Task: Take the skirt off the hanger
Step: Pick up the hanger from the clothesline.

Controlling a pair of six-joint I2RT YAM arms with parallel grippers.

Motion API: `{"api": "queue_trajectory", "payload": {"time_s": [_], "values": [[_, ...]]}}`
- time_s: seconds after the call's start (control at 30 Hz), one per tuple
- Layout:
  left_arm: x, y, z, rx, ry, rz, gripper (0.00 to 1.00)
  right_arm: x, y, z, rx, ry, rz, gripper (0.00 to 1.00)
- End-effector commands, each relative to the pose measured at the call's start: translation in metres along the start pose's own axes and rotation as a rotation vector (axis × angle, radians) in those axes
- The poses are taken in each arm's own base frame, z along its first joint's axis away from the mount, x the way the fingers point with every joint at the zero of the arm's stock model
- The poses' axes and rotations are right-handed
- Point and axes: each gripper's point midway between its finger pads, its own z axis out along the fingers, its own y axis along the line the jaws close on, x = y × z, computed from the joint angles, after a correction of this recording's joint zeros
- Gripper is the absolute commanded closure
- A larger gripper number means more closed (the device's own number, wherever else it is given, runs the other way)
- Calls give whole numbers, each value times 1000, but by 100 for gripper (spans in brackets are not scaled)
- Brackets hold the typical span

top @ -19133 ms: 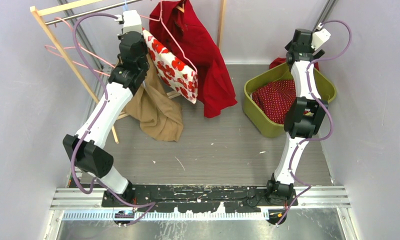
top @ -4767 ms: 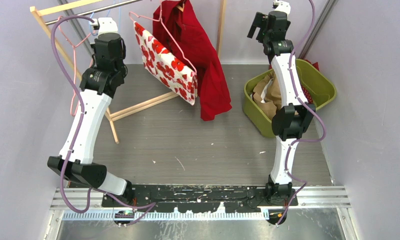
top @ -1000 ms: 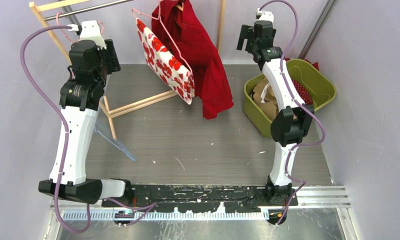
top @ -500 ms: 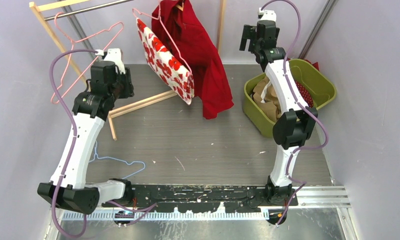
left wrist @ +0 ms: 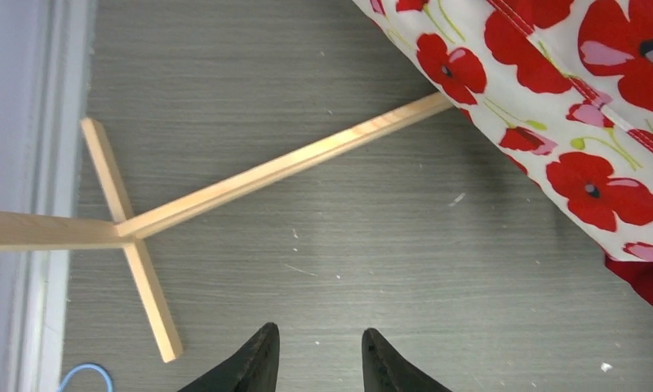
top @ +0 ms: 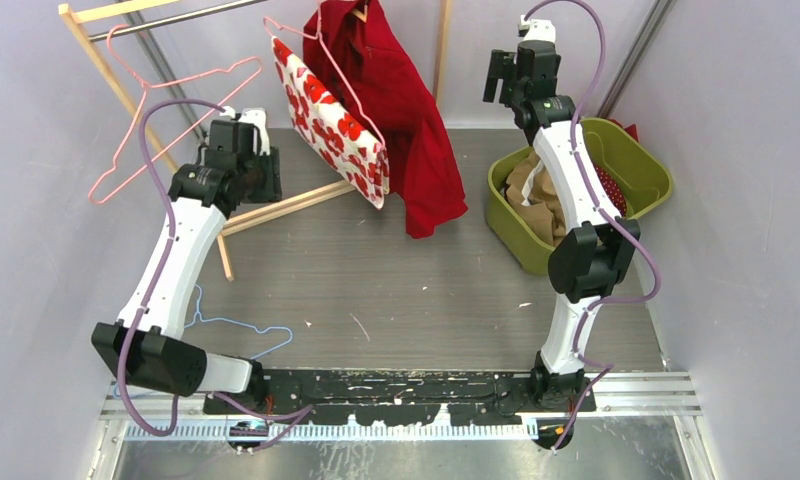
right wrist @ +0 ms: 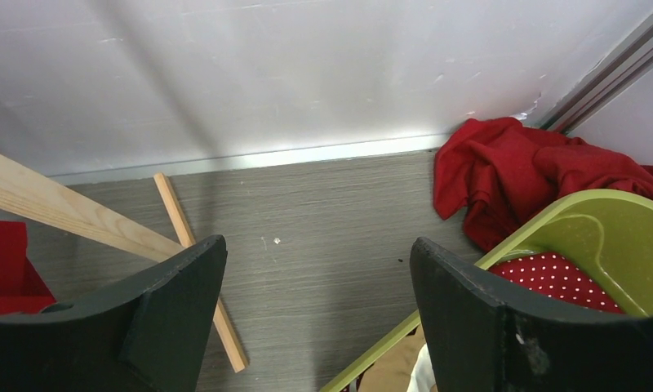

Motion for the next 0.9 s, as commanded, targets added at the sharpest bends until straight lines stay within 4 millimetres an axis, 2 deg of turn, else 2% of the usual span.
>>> {"api": "queue_trajectory", "payload": {"time_s": [0.0,0.07,0.17,0.3,0.37,0.53,0.6,0.67,0.87], "values": [[-41,-26,-16,121,-102,-77,59,-43,-4,-29,-16,-104,9,13],[-68,-39,-26,168,-155,-102,60,-43,-4,-29,-17,-103,9,13],[-108,-61,-51,234,-258,-109,62,-42,-3,-28,-20,-102,15,12],[-150,-84,-78,284,-418,-162,62,-42,-2,-27,-22,-103,20,12],[-159,-97,-78,319,-444,-201,62,-42,-1,-26,-25,-103,23,13],[-165,-134,-73,382,-476,-228,64,-43,-2,-26,-20,-106,21,12],[-178,-144,-75,414,-532,-263,64,-43,-3,-25,-16,-106,18,12],[-191,-151,-80,432,-571,-280,64,-43,-3,-25,-15,-107,16,12],[-222,-160,-72,411,-663,-328,61,-44,-3,-22,-13,-109,12,12]]}}
